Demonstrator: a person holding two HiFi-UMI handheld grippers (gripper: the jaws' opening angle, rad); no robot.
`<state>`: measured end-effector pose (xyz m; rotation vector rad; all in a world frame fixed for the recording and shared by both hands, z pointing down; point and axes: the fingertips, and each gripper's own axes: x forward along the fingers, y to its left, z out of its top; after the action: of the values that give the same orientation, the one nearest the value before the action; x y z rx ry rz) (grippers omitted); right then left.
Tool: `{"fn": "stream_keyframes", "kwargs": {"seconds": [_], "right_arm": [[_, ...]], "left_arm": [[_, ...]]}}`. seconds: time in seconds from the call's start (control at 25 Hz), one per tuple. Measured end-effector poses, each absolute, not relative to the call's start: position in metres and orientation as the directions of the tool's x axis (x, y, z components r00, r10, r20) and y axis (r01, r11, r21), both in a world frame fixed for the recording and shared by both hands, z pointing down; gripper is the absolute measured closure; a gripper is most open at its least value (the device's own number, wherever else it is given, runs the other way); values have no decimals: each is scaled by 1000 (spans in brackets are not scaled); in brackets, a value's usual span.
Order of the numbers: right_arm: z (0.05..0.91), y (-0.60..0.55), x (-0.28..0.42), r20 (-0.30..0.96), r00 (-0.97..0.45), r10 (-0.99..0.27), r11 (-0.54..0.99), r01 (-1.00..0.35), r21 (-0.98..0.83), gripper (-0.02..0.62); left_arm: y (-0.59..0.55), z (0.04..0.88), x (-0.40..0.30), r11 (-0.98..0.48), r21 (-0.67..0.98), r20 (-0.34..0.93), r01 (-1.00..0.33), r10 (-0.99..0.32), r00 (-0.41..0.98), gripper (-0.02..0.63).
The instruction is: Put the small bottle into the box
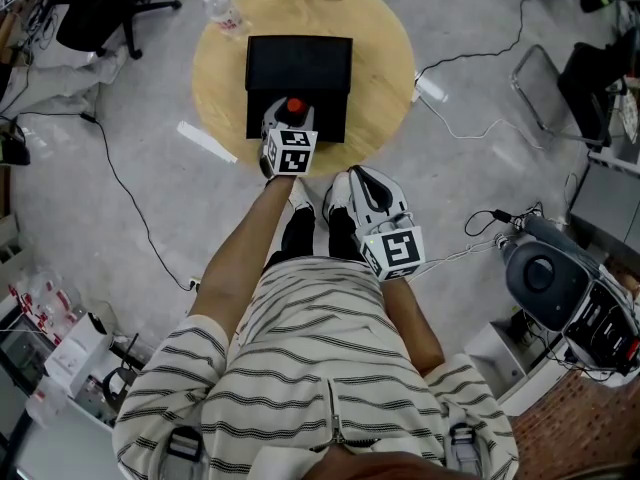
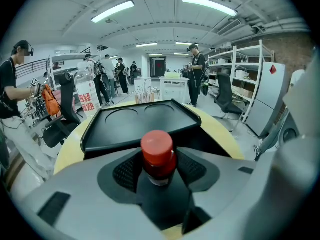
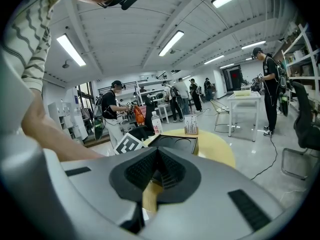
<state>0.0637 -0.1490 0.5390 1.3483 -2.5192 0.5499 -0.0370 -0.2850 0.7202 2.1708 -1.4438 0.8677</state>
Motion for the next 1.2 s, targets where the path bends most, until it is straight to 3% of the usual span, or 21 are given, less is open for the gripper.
{"fn": "stream_keyframes", "kwargs": {"seconds": [1.2], "right_arm": [[522,-150,71,331,-574,-749,538,-818,-202,578]], "left_arm": [[-266,675,-37,-310,73,600,-948,-745,290,376]]}}
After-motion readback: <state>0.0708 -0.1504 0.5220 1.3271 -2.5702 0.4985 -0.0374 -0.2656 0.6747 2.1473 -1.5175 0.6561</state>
